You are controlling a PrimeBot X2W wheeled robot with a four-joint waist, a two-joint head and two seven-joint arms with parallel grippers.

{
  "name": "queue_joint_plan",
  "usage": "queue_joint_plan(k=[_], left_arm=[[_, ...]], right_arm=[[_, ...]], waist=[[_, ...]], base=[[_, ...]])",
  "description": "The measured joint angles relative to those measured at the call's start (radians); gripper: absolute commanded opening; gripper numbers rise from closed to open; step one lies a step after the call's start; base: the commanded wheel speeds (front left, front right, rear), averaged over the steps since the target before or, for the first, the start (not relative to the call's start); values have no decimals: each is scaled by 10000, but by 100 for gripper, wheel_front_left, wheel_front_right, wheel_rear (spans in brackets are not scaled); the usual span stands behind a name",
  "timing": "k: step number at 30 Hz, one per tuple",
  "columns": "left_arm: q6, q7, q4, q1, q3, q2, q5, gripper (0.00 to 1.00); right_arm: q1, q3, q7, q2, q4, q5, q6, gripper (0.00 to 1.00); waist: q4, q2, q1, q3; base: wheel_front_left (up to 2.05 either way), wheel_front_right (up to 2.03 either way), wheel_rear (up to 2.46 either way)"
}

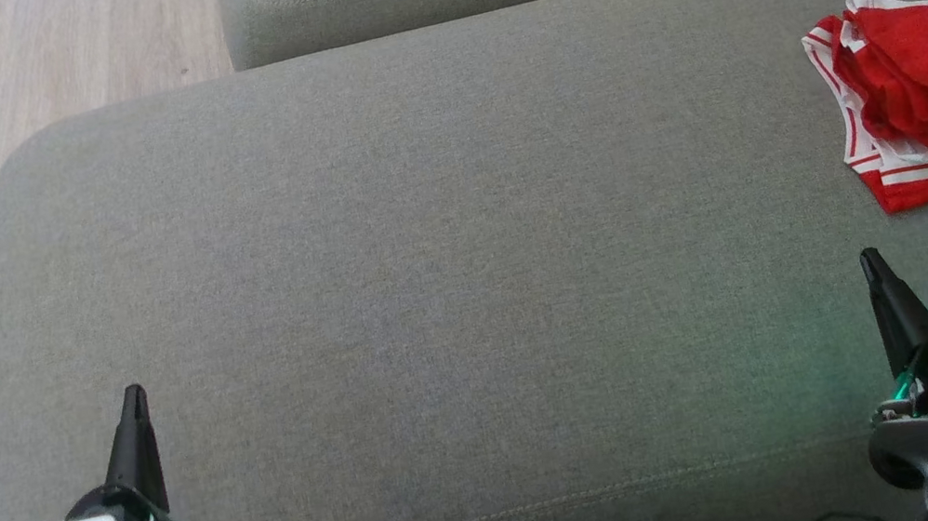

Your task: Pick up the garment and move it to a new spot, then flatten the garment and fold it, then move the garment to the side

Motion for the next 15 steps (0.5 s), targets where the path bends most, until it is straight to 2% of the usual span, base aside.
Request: queue_joint_plan(k=[15], left_arm=[[0,17,8,0,25,-27,0,0]], right_arm=[[0,-67,13,6,2,-23,0,0]], waist=[[0,0,0,0]], base=[[0,0,0]])
